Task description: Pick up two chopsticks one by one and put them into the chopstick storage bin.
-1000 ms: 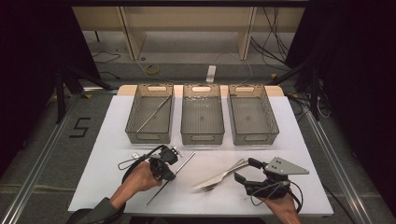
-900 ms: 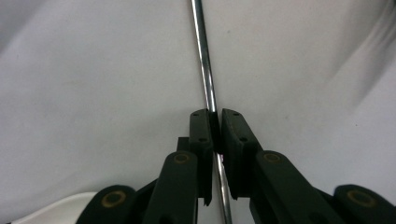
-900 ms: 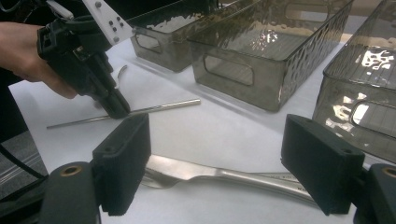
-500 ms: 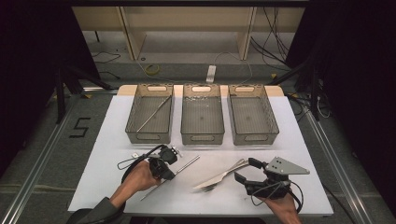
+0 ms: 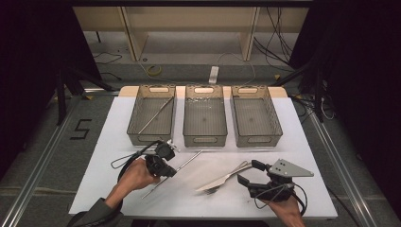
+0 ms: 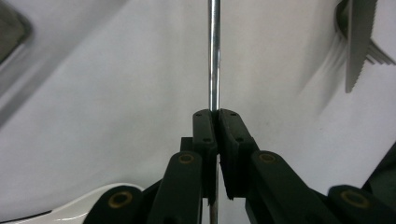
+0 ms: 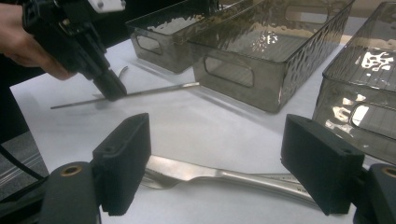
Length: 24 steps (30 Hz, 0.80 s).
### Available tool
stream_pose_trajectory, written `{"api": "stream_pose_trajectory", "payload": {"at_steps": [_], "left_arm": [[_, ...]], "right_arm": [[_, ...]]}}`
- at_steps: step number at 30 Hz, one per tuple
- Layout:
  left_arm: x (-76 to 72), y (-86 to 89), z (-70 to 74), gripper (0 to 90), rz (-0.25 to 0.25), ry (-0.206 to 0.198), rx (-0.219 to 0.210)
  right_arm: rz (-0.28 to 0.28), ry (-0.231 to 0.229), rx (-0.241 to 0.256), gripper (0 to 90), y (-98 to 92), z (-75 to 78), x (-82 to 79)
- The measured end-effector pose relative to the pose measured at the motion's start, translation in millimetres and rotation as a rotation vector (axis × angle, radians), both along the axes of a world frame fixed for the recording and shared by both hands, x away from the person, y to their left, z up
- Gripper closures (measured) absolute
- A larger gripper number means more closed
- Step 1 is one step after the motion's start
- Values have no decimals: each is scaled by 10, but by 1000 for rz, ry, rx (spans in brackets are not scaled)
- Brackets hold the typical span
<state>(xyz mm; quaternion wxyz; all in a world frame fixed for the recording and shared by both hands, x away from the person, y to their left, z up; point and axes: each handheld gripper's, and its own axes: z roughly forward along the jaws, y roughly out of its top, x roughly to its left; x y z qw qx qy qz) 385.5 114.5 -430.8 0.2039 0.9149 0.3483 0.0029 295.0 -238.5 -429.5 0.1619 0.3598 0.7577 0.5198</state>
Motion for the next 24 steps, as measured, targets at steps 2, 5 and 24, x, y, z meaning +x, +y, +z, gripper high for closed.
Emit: {"api": "stream_pose_trajectory", "payload": {"at_steps": [2, 5, 24], "left_arm": [[2, 26, 62, 855, 5, -10, -22], [-1, 59, 155, 855, 12, -36, -54], [177, 371, 579, 854, 111, -152, -195]], "right_arm": [[0, 2, 0, 252, -2, 1, 0], [0, 2, 1, 251, -3, 0, 1], [-4, 0, 6, 250, -7, 0, -1]]}}
